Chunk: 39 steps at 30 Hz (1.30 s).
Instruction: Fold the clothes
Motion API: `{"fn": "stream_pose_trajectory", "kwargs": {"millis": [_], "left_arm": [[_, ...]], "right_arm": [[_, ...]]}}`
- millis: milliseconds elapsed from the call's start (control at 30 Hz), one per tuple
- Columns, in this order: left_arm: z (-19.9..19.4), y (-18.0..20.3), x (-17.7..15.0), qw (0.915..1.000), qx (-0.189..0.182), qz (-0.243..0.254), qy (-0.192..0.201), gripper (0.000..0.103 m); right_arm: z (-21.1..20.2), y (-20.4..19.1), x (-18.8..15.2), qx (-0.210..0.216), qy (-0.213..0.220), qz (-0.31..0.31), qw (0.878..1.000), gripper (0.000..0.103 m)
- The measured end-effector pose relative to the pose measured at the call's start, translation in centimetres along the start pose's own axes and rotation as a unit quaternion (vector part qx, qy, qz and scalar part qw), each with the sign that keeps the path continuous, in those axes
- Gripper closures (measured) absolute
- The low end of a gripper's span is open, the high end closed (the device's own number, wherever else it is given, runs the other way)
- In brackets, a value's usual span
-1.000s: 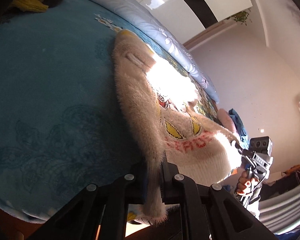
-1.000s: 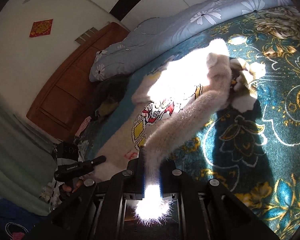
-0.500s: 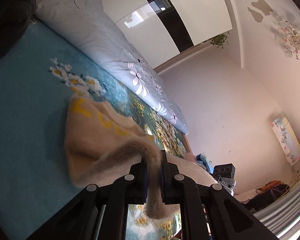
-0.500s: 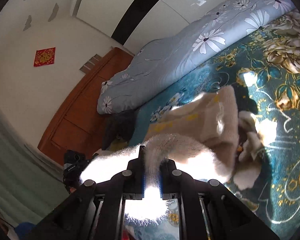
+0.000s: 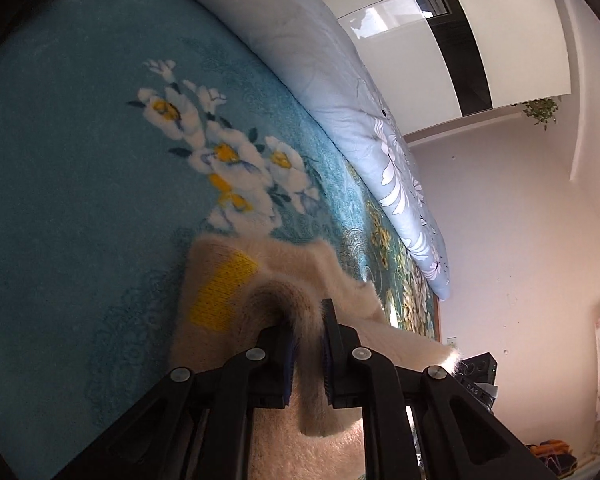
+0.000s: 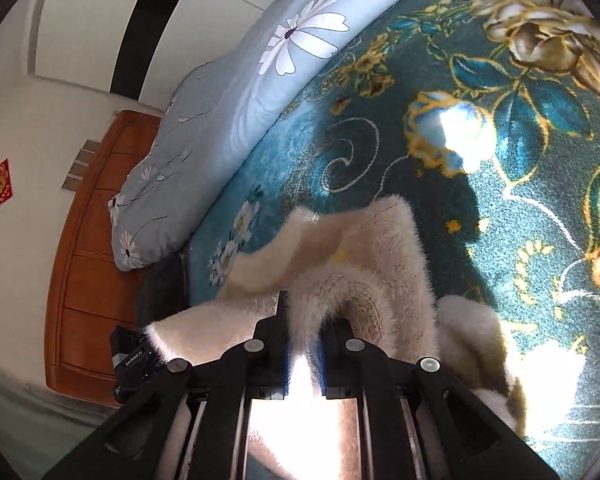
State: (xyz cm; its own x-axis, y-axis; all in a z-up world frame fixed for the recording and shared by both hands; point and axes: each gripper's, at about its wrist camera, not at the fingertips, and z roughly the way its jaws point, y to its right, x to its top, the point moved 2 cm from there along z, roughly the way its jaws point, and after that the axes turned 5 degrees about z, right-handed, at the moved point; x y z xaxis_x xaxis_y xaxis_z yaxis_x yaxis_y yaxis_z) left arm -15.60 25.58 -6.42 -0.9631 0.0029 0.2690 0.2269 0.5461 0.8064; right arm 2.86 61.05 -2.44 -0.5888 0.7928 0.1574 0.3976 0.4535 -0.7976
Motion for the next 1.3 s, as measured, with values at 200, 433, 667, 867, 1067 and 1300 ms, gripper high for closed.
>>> {"fn": "stream_pose_trajectory", "kwargs": {"millis": [200,433,667,867,1067,1300], "left_arm": [[-2.2,0.9,0.5,0.9974,-0.064,-0.013,0.029,0.042],[-4.9,2.6,-0.2,0.9973,-0.020,0.042,0.058,0.034],[-4.5,0.5,-2.9,0.9966,0.028,0.075,0.022,0.034],[-4.1,0.8,-4.5,0.9953,0.035,0.086,0.027,0.038],[-5.1,0.6,-4.3,0.9867,0.108,0.106,0.058,0.037],[-2.1,-1.6,-3.8,0.9920,0.099,0.077,0.012,0.030]], "right_arm": [[-0.8,0.0,-0.1,0.026,0.007,0.008,1.000,0.087],[-3.7,-1.7,-0.7,0.053,0.067,-0.009,0.996,0.052],[-5.0,0.9,-3.6,0.012,0.051,-0.020,0.998,0.049],[-3.8,1.7,-5.0,0.021,0.028,-0.017,0.999,0.051],[-4.5,1.3,-5.1,-0.013,0.052,-0.041,0.998,0.052],[-2.5,4.4,-5.6,-0.001,0.027,-0.004,1.000,0.029]]}}
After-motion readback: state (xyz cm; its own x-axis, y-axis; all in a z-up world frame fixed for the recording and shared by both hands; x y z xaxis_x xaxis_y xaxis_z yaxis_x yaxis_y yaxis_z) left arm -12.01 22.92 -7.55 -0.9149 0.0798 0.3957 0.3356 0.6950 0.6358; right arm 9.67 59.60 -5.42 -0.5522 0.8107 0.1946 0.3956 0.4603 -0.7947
